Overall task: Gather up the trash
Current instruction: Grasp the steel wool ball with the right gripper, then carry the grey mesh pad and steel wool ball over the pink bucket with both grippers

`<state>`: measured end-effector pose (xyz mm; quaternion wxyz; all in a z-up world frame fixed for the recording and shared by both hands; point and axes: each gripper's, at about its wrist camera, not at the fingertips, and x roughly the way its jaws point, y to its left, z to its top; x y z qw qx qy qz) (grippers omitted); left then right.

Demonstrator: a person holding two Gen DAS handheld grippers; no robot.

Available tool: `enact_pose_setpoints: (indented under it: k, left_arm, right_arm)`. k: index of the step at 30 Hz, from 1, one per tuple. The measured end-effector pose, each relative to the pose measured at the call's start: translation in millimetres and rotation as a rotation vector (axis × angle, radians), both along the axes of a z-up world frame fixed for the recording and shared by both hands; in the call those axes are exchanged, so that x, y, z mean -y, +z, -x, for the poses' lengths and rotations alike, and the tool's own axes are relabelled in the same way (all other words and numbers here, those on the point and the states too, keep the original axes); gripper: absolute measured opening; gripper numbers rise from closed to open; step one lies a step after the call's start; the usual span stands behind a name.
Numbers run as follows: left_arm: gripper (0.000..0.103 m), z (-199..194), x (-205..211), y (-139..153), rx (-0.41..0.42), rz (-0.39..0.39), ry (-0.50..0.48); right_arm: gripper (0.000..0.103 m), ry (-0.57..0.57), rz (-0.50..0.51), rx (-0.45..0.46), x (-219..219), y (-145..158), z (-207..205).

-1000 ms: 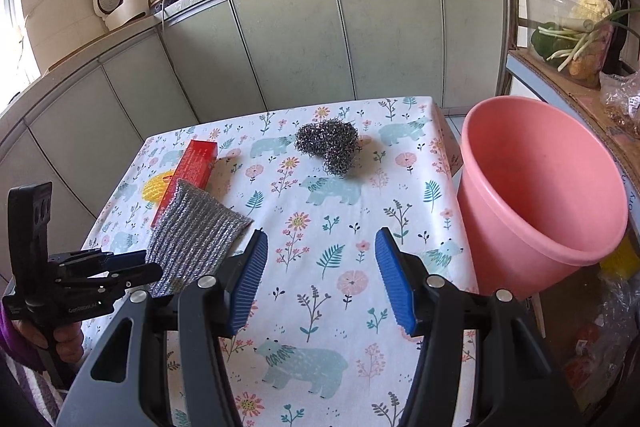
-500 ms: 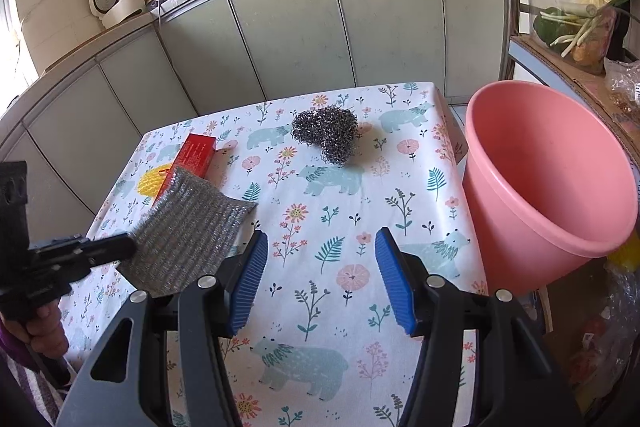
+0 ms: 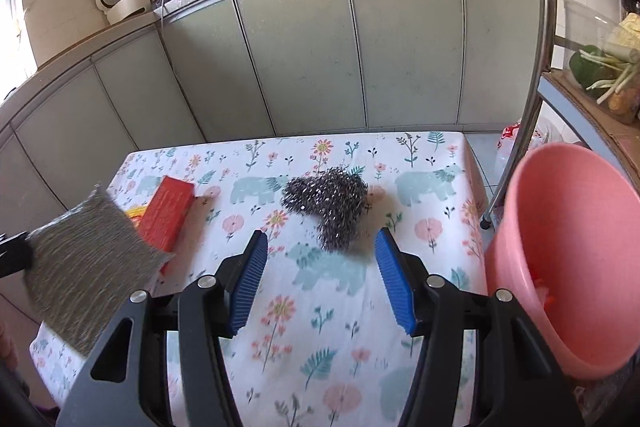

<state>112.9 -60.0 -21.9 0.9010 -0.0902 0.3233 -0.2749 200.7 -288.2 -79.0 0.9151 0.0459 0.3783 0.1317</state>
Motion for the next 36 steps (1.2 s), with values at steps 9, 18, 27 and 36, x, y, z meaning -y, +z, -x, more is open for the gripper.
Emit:
enact_pose_setpoints:
  k: [9, 18, 27, 36]
  left_arm:
    - [0.003, -3.9, -1.1, -6.9, -0.025, -0.009, 0.014]
    - [0.003, -3.4, 1.9, -0.5, -0.002, -0.015, 0.019]
    - [0.003, -4.1, 11.5, 16.9, 0.046, -0.02, 0.021]
    - [0.003, -0.6, 22.0, 27.1, 0.076, -0.021, 0.003]
  right_arm:
    - [0.023, -0.011, 0.056, -0.027, -7.9, -18.5, -20.8]
    - [0.011, -0.018, -0.042, 0.021, 8.8, 5.7, 6.2]
    - [0.002, -0.023, -0.097, 0.105, 28.4, 45.7, 47.1]
    - [0.002, -0.035, -0.133, 0.14, 51.2, 65.5, 76.9]
